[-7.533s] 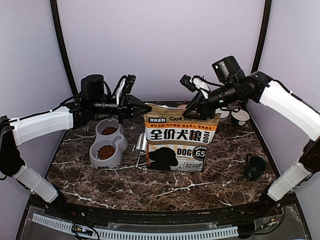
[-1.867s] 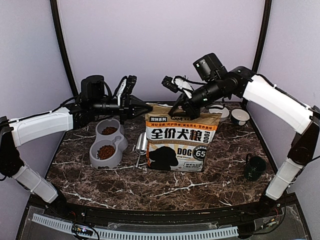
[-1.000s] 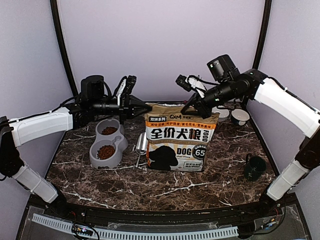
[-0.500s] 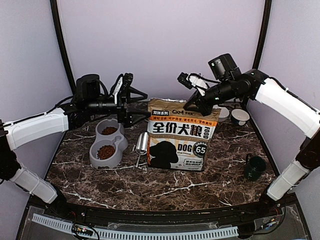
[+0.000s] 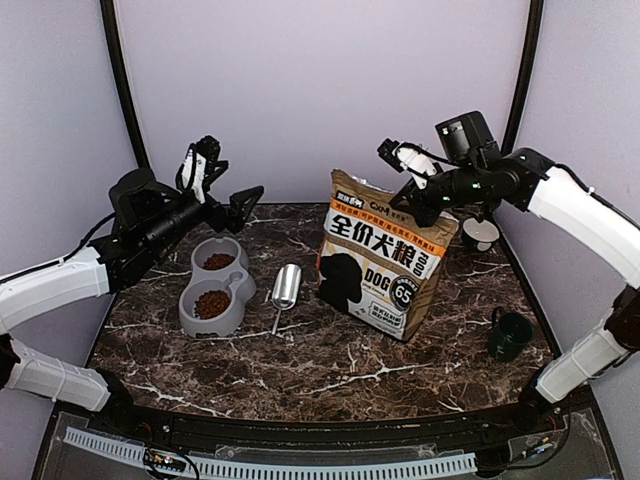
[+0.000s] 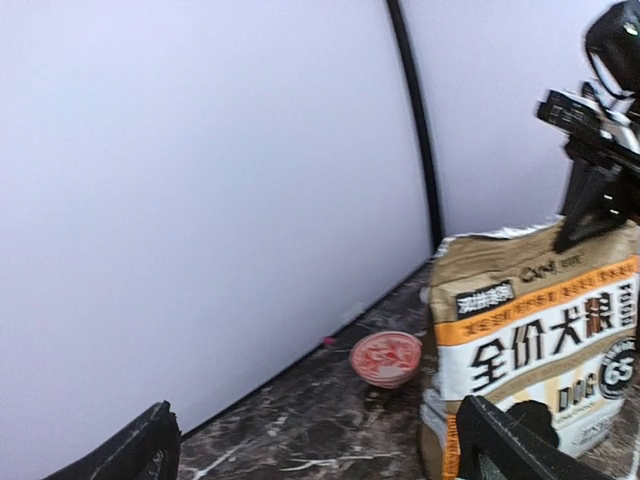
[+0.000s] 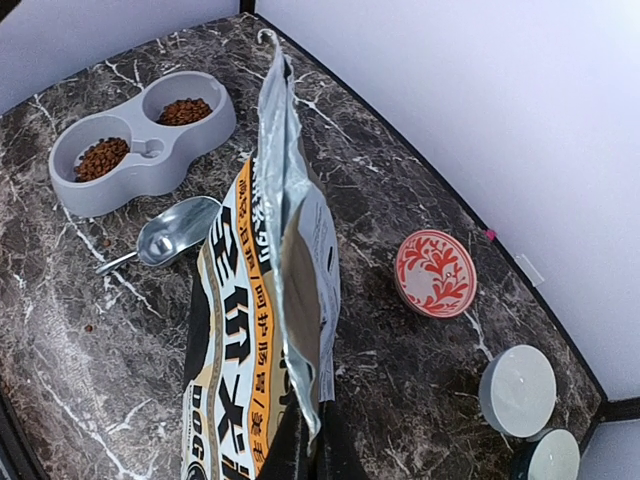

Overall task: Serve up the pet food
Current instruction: Move the pet food bag to the center of the board.

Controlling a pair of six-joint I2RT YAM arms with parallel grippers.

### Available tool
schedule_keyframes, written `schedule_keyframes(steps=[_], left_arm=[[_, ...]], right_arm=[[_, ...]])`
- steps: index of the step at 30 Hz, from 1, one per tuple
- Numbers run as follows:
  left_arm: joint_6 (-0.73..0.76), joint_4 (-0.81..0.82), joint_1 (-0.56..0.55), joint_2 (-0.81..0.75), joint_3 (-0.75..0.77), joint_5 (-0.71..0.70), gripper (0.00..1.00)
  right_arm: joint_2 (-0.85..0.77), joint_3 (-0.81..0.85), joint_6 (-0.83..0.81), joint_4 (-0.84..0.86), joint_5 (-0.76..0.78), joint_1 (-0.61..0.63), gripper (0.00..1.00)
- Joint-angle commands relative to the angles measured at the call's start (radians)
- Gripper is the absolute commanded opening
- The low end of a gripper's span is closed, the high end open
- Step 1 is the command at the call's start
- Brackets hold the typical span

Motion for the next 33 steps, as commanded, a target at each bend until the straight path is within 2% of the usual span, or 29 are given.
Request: schedule_keyframes(steps=[1,6,10,12,26,33], left_arm=[[0.041,0.2,0.004,-0.076,-0.059,-0.355,0.99],[0.038,0.283,0.004,-0.088,-0.086,-0.5,0.99],[0.036,0.347,0.004,-0.07,-0.087,-0.694,0.99],[0.042,0.35,0.004,-0.057,-0.078,-0.74,0.99],[0.048,0.339,0.004,-0.06,-0.078,-0.691,0.98],[0.056,0.337,0.004,-0.063,-0.078,-0.68,0.98]], right_arm=[[-0.131,0.004,0.02,0.41,0.079,-0.012,0.0],[-0.169,-0.053,0.008,0.551,0.094,-0.013,0.0],[-0.173,-0.066,0.001,0.639,0.113,-0.012,0.0],[-0.171,-0.064,0.001,0.673,0.118,-0.012,0.0],[-0.027,0.097,-0.057,0.797,0.087,-0.013,0.0],[0.107,0.224,-0.096,0.866,0.16,-0.013,0.0]])
